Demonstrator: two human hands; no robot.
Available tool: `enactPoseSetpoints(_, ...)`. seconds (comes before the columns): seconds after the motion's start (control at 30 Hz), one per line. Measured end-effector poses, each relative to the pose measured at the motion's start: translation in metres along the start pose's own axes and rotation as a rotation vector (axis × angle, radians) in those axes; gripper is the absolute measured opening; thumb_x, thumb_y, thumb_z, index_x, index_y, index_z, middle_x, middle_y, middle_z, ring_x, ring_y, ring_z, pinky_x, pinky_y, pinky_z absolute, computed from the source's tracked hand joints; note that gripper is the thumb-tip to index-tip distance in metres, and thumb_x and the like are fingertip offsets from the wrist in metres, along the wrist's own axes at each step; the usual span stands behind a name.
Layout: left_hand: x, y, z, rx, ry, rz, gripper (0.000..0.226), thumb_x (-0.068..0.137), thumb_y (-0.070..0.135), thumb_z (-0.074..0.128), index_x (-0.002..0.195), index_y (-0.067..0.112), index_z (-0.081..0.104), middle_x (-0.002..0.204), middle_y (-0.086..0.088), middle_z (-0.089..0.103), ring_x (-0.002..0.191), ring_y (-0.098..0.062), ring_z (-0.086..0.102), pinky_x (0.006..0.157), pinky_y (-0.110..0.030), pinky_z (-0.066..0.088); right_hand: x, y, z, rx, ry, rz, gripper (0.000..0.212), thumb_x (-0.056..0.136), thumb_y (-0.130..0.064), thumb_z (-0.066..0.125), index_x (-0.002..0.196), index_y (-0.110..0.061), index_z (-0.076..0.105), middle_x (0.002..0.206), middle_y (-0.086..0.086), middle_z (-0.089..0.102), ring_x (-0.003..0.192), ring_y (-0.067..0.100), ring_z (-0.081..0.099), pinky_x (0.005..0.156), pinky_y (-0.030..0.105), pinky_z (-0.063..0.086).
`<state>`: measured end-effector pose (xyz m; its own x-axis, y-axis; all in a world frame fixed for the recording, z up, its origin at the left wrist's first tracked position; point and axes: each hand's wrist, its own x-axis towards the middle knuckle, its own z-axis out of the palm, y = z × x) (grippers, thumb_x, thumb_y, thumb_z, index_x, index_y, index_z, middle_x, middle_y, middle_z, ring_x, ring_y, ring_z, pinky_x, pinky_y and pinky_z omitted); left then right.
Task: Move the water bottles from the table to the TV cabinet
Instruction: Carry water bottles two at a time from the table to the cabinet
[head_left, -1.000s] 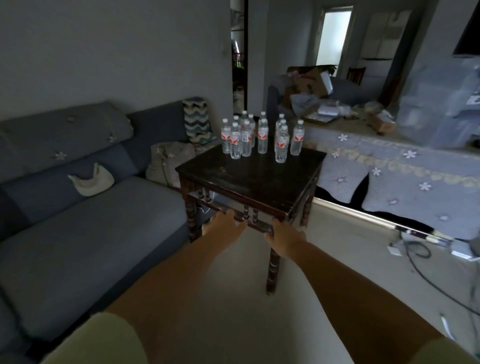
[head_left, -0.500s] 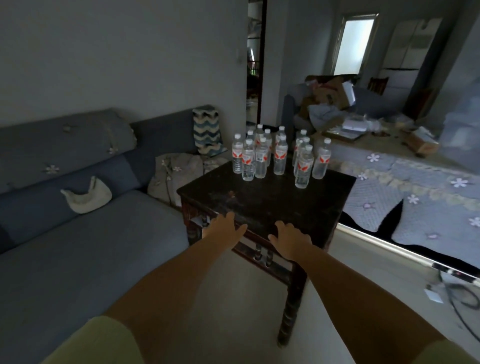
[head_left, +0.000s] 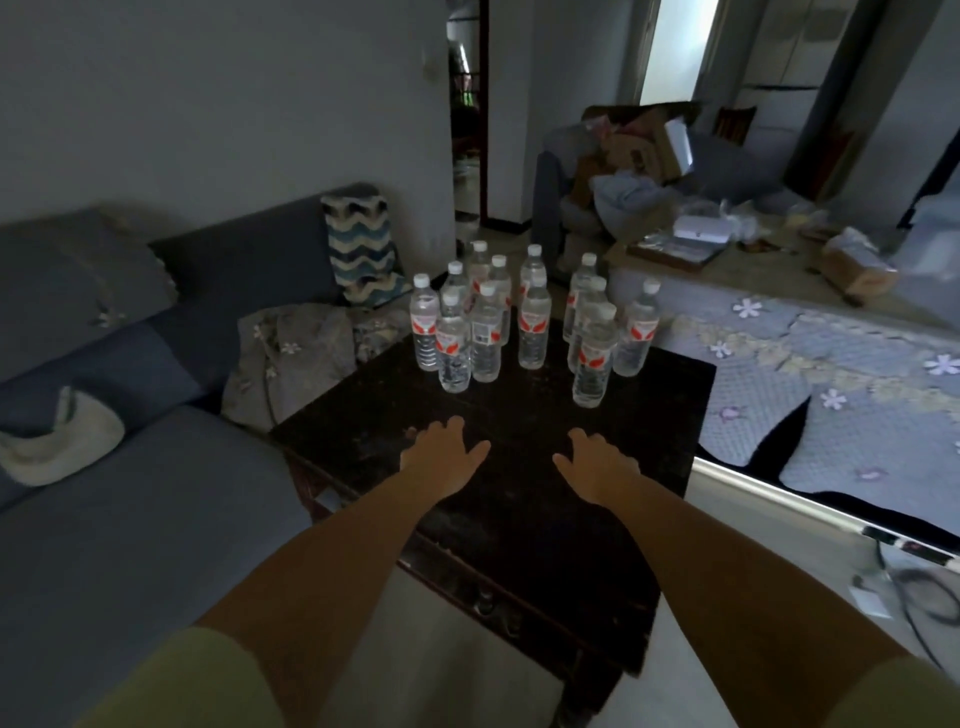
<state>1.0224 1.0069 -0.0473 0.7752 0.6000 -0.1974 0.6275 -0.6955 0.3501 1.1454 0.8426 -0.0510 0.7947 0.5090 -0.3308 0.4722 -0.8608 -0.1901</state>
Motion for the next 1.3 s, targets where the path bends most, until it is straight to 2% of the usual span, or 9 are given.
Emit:
enactPoseSetpoints(0.27,0.157,-0.003,0.014,-0.228,-0.046,-0.049,0.079,0.092,0.053,0.049,0.151,0.01,0.017,0.15,-0.014,0.033,0.135,-0.034,0.037,0.108,-0.048,0.037,0.125,0.015,-0.004,0.205,0.071,0.107,0.06,0.099,-0.047,0.039,0.148,-0.016,0.025,0.142,0.016,0.041,0.126,0.035,0.047,0.103,0.051,0.041)
enactPoseSetpoints(0.4,0.23,-0.006,0.015,-0.482,0.018,-0.1,0.078,0.091,0.041,0.059,0.15,0.009,0.018,0.148,-0.016,0.035,0.132,-0.035,0.04,0.107,-0.049,0.038,0.188,0.023,-0.008,0.558,0.201,0.276,0.064,0.093,-0.041,0.056,0.14,-0.004,0.034,0.136,0.021,0.046,0.123,0.038,0.049,0.101,0.051,0.043)
enactPoseSetpoints(0.5,0.281,-0.011,0.016,-0.635,0.158,-0.178,0.081,0.086,0.034,0.067,0.148,0.007,0.022,0.144,-0.017,0.04,0.129,-0.035,0.043,0.104,-0.05,0.04,0.23,0.028,-0.013,0.796,0.313,0.379,0.079,0.086,-0.036,0.068,0.143,0.0,0.028,0.141,0.022,0.042,0.126,0.039,0.046,0.101,0.053,0.043)
enactPoseSetpoints(0.6,0.314,-0.011,0.023,-0.834,0.303,-0.191,0.078,0.082,0.026,0.073,0.145,0.006,0.029,0.143,-0.013,0.043,0.13,-0.028,0.045,0.104,-0.038,0.04,0.264,0.035,-0.009,0.985,0.444,0.407,0.089,0.078,-0.025,0.079,0.145,-0.004,0.025,0.143,0.019,0.042,0.127,0.035,0.047,0.102,0.052,0.044)
enactPoseSetpoints(0.7,0.333,-0.01,0.035,-0.998,0.406,-0.196,0.071,0.079,0.018,0.076,0.138,0.009,0.036,0.129,0.0,0.049,0.105,0.003,0.054,0.082,-0.01,0.043,0.292,0.039,-0.003,1.157,0.51,0.387,0.087,0.073,-0.015,0.082,0.141,-0.011,0.028,0.134,0.01,0.05,0.119,0.027,0.054,0.1,0.047,0.046)
enactPoseSetpoints(0.73,0.338,-0.012,0.039,-1.031,0.419,-0.204,0.072,0.078,0.018,0.077,0.137,0.01,0.036,0.127,0.003,0.048,0.103,0.002,0.052,0.081,-0.011,0.043,0.3,0.039,-0.001,1.191,0.532,0.394,0.086,0.072,-0.016,0.083,0.14,-0.013,0.029,0.129,0.007,0.052,0.115,0.024,0.055,0.097,0.044,0.047)
enactPoseSetpoints(0.8,0.348,-0.015,0.044,-1.052,0.398,-0.217,0.073,0.078,0.02,0.077,0.137,0.011,0.036,0.129,0.005,0.048,0.113,-0.01,0.049,0.091,-0.024,0.042,0.312,0.039,0.003,1.223,0.591,0.426,0.083,0.071,-0.02,0.084,0.136,-0.016,0.032,0.118,0.0,0.055,0.107,0.021,0.058,0.088,0.039,0.048)
enactPoseSetpoints(0.97,0.36,-0.021,0.043,-1.014,0.34,-0.176,0.081,0.078,0.022,0.078,0.144,0.015,0.032,0.143,-0.003,0.046,0.127,-0.018,0.046,0.101,-0.025,0.034,0.322,0.042,0.008,1.154,0.628,0.423,0.075,0.069,-0.031,0.085,0.128,-0.021,0.04,0.113,-0.003,0.059,0.099,0.016,0.059,0.085,0.036,0.049)
enactPoseSetpoints(1.3,0.31,-0.025,0.042,-0.881,0.27,-0.106,0.067,0.081,0.014,0.075,0.136,0.001,0.04,0.135,-0.021,0.051,0.127,-0.034,0.047,0.099,-0.033,0.038,0.273,0.048,0.021,1.027,0.539,0.367,0.066,0.068,-0.031,0.085,0.119,-0.018,0.045,0.103,-0.002,0.06,0.092,0.018,0.058,0.078,0.031,0.043)
